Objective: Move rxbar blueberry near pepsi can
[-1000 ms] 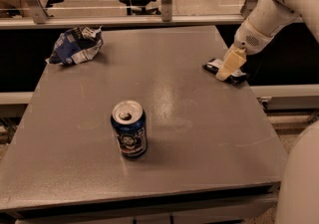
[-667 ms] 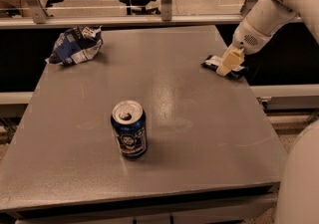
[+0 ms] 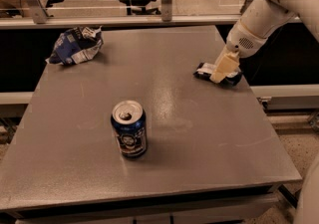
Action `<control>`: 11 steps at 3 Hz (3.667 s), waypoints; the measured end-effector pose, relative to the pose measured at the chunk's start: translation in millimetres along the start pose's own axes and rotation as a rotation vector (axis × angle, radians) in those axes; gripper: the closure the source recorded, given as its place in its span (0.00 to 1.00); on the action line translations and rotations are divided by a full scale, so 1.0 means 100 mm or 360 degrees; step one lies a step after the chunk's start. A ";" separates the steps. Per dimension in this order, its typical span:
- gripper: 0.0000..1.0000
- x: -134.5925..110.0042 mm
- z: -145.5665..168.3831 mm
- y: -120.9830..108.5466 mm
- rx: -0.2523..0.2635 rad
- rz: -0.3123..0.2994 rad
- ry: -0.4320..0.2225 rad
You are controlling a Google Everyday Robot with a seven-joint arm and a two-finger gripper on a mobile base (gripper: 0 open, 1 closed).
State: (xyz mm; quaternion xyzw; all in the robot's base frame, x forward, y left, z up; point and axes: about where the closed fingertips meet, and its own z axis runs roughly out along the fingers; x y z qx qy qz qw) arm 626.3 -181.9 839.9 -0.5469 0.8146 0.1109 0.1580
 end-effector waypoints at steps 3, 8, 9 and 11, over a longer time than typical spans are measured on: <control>1.00 -0.46 -0.06 1.09 -0.0143 -0.0491 -0.0066; 0.38 -0.82 0.33 1.94 -0.0407 -0.0960 -0.0012; 0.07 -0.83 0.34 1.97 -0.0427 -0.1002 -0.0006; 0.00 -0.84 0.35 1.97 -0.0425 -0.1004 -0.0007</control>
Offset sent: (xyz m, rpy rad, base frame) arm -0.0882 0.0699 0.0274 0.0282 -0.0539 0.2789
